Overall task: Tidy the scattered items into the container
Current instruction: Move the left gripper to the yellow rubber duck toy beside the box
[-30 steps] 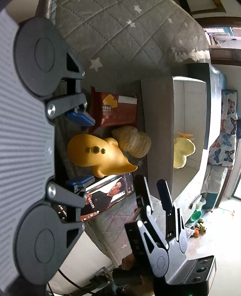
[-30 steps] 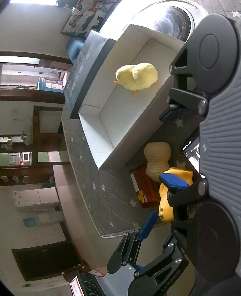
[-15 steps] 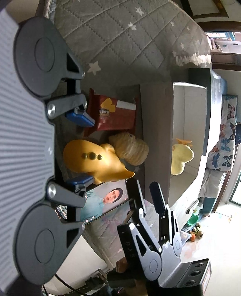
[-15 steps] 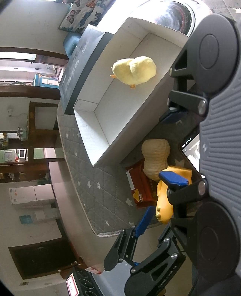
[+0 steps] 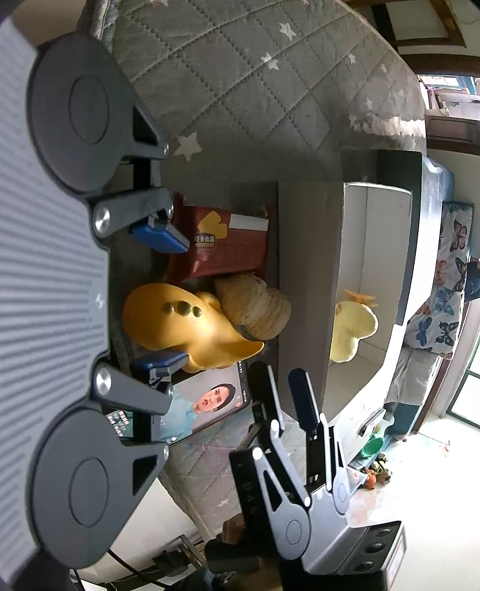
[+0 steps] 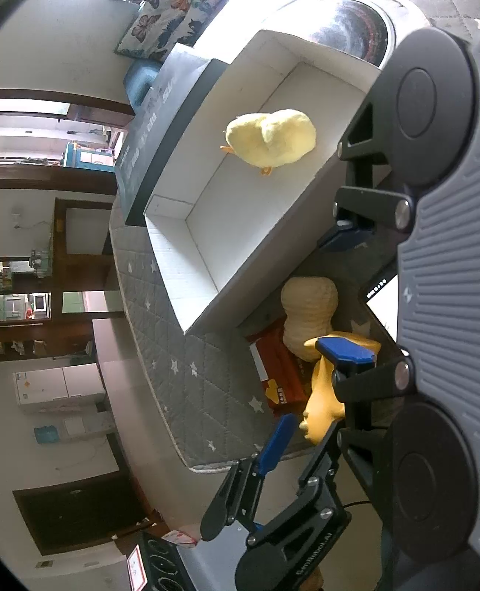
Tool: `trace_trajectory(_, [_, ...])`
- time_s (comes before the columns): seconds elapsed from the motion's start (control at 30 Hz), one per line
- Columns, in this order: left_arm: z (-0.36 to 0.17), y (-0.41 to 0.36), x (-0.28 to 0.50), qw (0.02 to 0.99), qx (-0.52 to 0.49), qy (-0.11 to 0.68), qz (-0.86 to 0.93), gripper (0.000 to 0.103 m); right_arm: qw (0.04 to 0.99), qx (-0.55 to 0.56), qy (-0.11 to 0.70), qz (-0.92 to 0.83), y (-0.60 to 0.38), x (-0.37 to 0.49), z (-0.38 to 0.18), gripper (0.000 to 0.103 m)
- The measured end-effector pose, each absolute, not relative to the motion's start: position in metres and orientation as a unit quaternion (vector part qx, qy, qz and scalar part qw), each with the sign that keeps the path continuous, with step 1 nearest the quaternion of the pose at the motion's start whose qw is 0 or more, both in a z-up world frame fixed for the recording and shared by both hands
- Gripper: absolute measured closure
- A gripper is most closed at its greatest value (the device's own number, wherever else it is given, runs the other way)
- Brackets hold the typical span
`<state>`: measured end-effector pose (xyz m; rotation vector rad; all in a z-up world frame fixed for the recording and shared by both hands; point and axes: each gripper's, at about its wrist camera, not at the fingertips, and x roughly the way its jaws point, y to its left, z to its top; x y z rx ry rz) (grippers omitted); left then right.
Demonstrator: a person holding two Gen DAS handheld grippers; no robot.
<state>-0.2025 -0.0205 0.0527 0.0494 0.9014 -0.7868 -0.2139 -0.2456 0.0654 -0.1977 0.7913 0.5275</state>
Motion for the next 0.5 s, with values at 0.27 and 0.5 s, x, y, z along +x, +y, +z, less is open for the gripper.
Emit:
trace_trajectory(0.27, [0.048, -0.027, -0.210, 0.820, 0.034, 0.426, -0.381, 0.046, 0.885, -0.103, 0.379, 0.250, -0.247, -0.210, 0.070, 0.054])
trace_trajectory(0.5, [0.045, -0.031, -0.212, 0.816, 0.042, 0.428, -0.386, 0.046, 0.884, -0.107, 0.379, 0.252, -0.248, -0.208, 0.072, 0.054])
